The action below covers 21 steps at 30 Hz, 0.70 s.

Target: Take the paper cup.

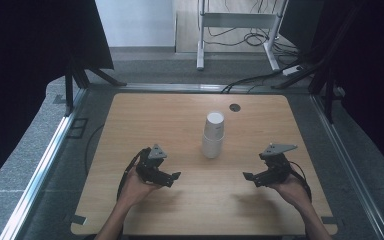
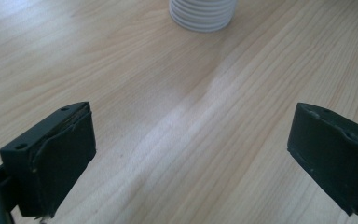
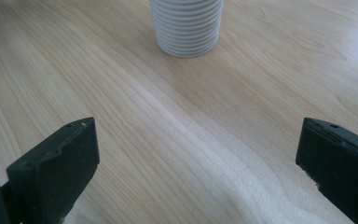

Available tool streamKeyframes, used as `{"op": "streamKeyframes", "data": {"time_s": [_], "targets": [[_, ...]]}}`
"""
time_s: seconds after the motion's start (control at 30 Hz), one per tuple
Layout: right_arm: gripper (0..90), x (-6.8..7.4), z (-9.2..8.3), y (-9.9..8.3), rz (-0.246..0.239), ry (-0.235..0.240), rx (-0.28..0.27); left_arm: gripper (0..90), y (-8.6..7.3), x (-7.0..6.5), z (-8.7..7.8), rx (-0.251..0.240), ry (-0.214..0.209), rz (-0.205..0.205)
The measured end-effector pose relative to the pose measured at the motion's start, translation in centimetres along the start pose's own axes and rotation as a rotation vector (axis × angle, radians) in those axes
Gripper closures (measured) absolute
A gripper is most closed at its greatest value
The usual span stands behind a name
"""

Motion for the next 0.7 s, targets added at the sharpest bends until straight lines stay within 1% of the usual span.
{"op": "streamKeyframes", "data": {"time_s": [0.17, 0.33, 0.53, 0.7], "targets": [[0.0, 0.1, 0.1, 1.3, -0.006, 0.017, -0.008, 0.2, 0.8, 0.1, 0.4, -0.002, -0.014, 0.011], [0.0, 0.2, 0.3, 2.0, -0.008, 0.032, -0.018, 0.0, 1.6, 0.0, 0.8, 0.001, -0.024, 0.032], [0.0, 0.2, 0.6, 2.9, -0.018, 0.046, -0.029, 2.0, 2.7, -0.1, 1.3, 0.019, -0.013, 0.068], [0.0, 0.2, 0.9, 3.7, -0.011, 0.069, -0.048, 3.0, 3.6, 0.0, 1.8, 0.01, -0.021, 0.074]]}}
Point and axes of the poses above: each handheld gripper's, and its own axes: z roughly forward along the jaws, y roughly out of its top, x roughly to its left, the point moved 4 cm from there along z, roughly forward along the jaws, and after that the axes turned 14 degrees about -y, right-handed, at the moved point
